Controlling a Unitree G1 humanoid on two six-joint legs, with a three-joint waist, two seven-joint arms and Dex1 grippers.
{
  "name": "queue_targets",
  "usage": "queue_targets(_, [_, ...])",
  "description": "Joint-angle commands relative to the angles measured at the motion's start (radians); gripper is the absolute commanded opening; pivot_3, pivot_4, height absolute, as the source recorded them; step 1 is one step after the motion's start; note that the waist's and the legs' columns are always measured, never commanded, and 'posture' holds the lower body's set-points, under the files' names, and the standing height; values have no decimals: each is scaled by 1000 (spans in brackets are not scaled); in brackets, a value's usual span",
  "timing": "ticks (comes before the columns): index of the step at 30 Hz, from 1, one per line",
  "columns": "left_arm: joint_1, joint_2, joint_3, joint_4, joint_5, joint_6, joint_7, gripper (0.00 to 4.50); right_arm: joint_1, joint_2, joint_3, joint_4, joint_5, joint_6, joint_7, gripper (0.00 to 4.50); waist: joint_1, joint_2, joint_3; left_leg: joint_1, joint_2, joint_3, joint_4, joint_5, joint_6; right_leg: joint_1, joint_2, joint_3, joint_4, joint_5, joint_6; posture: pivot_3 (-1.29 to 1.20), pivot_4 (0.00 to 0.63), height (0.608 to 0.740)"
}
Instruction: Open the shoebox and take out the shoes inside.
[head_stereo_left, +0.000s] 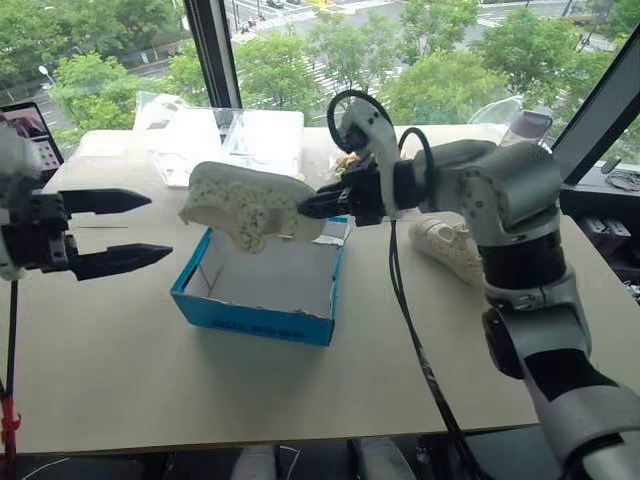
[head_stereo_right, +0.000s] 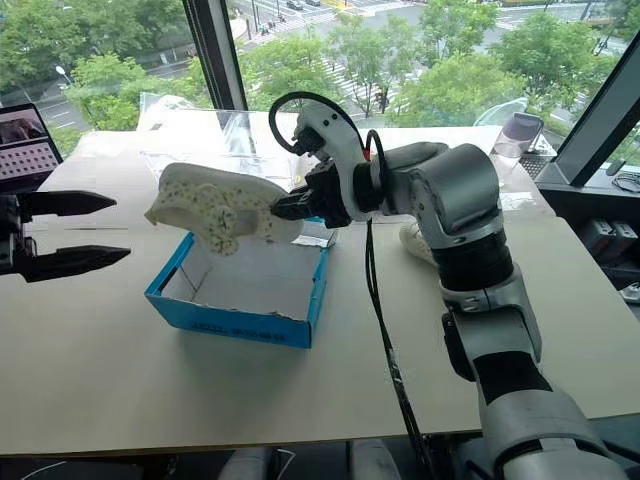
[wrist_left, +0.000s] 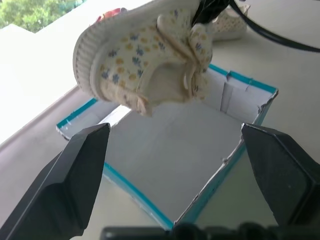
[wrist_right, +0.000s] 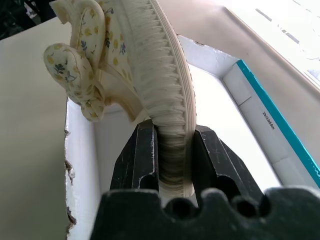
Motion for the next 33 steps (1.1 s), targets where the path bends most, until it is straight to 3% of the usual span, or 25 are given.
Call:
queue_targets(1, [-86, -4, -8, 18, -71, 27, 26, 4500, -32, -135, -113, -6, 33, -7, 25, 562, 6, 0, 0, 0, -1, -1, 0, 0, 0, 0, 0, 0, 0, 0, 0, 0, 150, 740])
queue_targets(7, [-178, -17, -85, 37, -97, 25, 30, 4500, 64, -373, -244, 72, 55, 52, 32, 562, 12, 0, 0, -1, -2, 0, 0, 0, 0, 1, -2, 0, -3, 0, 1, 0, 150, 740])
queue_targets(11, [-248, -36, -135, 76, -102, 19, 19, 4500, 289, -471, -329, 26, 91, 131, 26, 562, 7, -1, 0, -1, -2, 0, 0, 0, 0, 1, -1, 0, -3, 0, 1, 0, 150, 740])
queue_targets(16, [-331, -53, -218, 128, -68, 1, -14, 4500, 521, -441, -407, -61, 107, 186, -48, 562, -9, 0, 0, 0, -2, 3, 0, 0, 0, 1, -1, 4, 0, -1, 3, 0, 150, 740])
queue_targets(23, [-378, -62, -291, 166, -10, -35, -50, 4500, 617, -299, -416, -24, 97, 168, -157, 562, -19, 0, 0, 2, -2, 4, 1, 0, 0, 2, 0, 7, 0, -4, 8, 0, 150, 740])
queue_targets(25, [-379, -62, -293, 169, -5, -36, -56, 4500, 620, -296, -403, 10, 70, 145, -189, 1536, -17, 0, 0, 2, -2, 4, 1, 0, 0, 2, 0, 7, 0, -4, 9, 0, 150, 740])
queue_targets(26, [-380, -63, -292, 171, -3, -36, -58, 4500, 619, -297, -402, 18, 66, 140, -198, 1733, -18, -1, 0, 2, -3, 4, 1, 0, 0, 2, -1, 7, 0, -4, 9, 0, 150, 740])
queue_targets(33, [-361, -58, -276, 155, 2, -29, -59, 4500, 572, -436, -422, 79, 71, 106, -183, 4237, -3, -1, 0, 2, -3, 5, 1, 0, 0, 3, -1, 7, 0, -4, 10, 0, 150, 740])
